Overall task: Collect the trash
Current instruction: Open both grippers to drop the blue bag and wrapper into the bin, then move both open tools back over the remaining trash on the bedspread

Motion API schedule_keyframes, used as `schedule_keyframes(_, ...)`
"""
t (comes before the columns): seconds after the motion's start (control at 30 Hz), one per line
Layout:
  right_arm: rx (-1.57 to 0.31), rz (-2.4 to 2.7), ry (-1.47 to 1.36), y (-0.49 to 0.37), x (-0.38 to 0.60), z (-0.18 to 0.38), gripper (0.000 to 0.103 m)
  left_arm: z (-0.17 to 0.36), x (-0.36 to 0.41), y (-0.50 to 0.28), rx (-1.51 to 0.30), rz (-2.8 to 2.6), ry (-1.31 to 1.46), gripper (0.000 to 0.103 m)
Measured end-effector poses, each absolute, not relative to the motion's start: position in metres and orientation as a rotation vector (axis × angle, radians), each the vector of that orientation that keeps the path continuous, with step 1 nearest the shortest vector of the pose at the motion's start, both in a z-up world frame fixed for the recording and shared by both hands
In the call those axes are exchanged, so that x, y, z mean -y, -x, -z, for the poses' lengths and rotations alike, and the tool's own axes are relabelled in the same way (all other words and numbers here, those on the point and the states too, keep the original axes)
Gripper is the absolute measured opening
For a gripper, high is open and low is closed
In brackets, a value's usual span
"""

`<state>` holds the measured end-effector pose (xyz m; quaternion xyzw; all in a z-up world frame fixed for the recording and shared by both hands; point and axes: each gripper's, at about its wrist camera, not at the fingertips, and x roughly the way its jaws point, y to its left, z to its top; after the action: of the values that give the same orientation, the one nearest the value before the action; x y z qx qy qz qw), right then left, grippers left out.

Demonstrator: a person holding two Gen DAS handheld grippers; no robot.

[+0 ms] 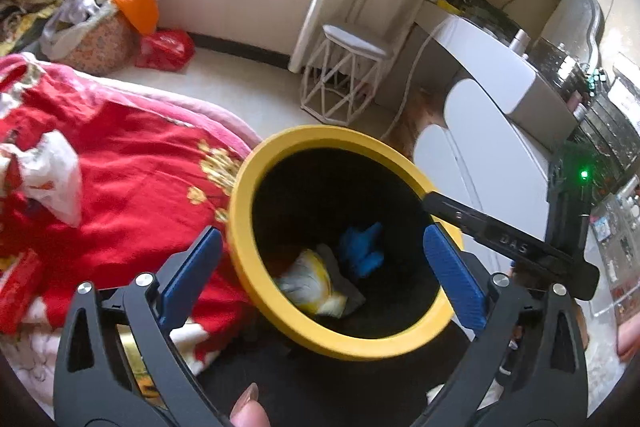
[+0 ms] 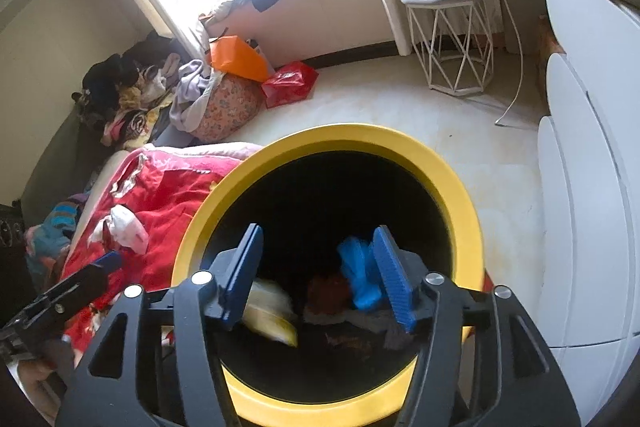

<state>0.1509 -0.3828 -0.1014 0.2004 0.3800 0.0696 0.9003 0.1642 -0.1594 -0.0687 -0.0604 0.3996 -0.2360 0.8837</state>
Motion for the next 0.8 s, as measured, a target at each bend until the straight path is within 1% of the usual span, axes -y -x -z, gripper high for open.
schedule_keyframes(0.13,-0.760,-0.152,-0.386,-0.149,0.376,0.095,0.063,0.063,0.149,-0.157,-0.795,0.452,0.122,0.092)
schedule_keyframes(0.43,-0.706,-0.185,-0.291,-0.141,0.345,0.078,0.068,0.048,0.122,-0.144,-0.716,0.376,0.127,0.093)
schedule_keyframes(0.8,-0.664,-0.247,-0.221,-0.137,0.308,0.057,0.071,0.027,0.086,-0.133,-0.632,0.301,0.161,0.093)
